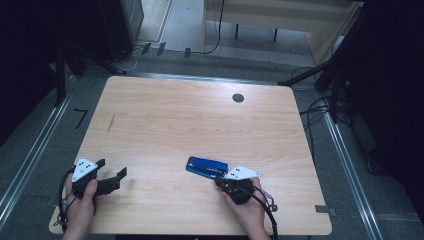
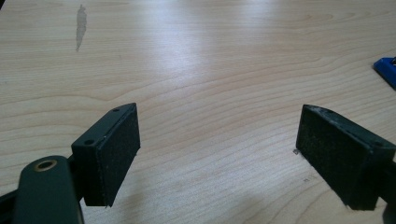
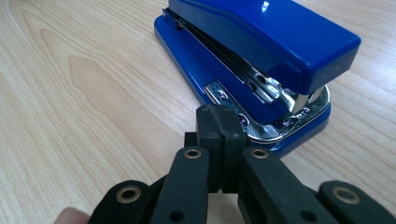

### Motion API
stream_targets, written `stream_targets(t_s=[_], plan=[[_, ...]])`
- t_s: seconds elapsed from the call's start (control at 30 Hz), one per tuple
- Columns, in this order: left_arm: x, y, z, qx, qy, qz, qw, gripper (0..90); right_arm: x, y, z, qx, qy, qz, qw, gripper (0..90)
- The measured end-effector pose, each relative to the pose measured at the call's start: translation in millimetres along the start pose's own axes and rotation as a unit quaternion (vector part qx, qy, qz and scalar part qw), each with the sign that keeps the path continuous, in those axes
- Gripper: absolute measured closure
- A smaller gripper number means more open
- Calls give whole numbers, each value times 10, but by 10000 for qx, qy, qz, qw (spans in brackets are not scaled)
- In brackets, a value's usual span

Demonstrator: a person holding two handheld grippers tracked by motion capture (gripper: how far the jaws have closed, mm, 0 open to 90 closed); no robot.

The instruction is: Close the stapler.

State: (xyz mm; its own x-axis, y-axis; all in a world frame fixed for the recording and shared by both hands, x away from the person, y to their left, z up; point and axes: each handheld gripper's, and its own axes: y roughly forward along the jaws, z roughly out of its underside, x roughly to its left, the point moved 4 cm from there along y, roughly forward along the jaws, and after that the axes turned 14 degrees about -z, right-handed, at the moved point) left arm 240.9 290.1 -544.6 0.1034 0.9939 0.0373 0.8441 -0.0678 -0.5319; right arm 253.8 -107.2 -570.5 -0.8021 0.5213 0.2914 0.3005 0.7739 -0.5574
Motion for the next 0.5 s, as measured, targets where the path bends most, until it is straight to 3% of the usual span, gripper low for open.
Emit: stream_targets(t_s=[0.5], plan=[[-11,3,0,16,38,0,10000,142,-65,17,-37,-3,17,42,10000,900]])
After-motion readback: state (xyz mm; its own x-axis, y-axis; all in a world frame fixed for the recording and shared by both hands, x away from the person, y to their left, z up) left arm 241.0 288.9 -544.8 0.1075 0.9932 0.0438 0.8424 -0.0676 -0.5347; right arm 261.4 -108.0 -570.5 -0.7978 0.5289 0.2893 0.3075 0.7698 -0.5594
